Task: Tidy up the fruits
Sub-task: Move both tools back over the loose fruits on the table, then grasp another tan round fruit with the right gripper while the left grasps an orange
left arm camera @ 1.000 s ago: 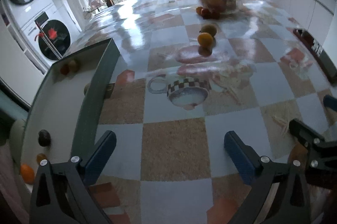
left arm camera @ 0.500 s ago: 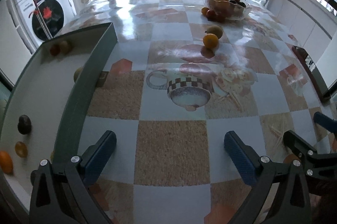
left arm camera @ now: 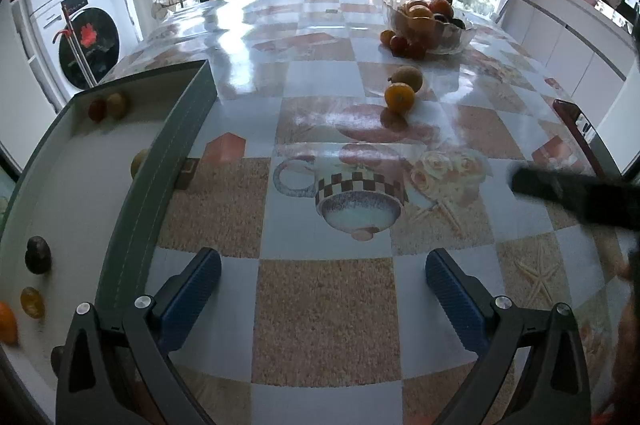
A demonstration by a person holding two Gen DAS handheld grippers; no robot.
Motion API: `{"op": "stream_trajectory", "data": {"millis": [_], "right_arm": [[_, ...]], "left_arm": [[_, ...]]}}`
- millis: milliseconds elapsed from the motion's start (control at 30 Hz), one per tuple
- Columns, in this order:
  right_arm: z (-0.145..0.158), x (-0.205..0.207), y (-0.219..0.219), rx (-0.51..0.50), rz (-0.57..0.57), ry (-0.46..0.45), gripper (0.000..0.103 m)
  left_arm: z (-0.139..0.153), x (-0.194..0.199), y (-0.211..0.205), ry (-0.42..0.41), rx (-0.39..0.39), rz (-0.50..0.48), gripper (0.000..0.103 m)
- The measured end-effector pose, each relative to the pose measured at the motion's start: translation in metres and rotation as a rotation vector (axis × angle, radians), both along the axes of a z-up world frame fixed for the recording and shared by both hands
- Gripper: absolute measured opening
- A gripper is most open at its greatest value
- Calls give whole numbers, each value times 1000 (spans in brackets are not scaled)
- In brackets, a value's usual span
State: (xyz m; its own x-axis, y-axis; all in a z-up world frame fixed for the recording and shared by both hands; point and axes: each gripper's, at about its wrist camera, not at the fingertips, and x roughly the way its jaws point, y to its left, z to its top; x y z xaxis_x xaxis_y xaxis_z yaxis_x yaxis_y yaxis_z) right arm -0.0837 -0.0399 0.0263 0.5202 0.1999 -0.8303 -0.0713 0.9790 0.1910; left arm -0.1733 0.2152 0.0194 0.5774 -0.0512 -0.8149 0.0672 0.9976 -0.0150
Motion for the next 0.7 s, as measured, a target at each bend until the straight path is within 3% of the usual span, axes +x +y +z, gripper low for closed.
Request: {"op": "stream_trajectory", "data": {"millis": [133,367,433,467,500,567,700], "right_arm": [[9,37,19,57,4,-12,101],[8,86,66,33,38,-3,78],[9,92,77,-11,47,-18,68],[10,94,80,-19,50,-17,61],[10,94,83,-40,50,-19,46],[11,95,85,-47,67,-22,32],[13,85,71,33,73,-29,32]], "left_arm": [[0,-1,1,-10,-4,0,103],[-1,-3,1,-12,-5,1,103],[-1,-3,1,-12,-5,1,103],[-1,-2,1,-12,-5,1,103],[-1,-2,1,-12,-5,1,103],[-1,-3,2,-12,-5,1,103],[-1,-3,2,-12,-5,1,103]]}}
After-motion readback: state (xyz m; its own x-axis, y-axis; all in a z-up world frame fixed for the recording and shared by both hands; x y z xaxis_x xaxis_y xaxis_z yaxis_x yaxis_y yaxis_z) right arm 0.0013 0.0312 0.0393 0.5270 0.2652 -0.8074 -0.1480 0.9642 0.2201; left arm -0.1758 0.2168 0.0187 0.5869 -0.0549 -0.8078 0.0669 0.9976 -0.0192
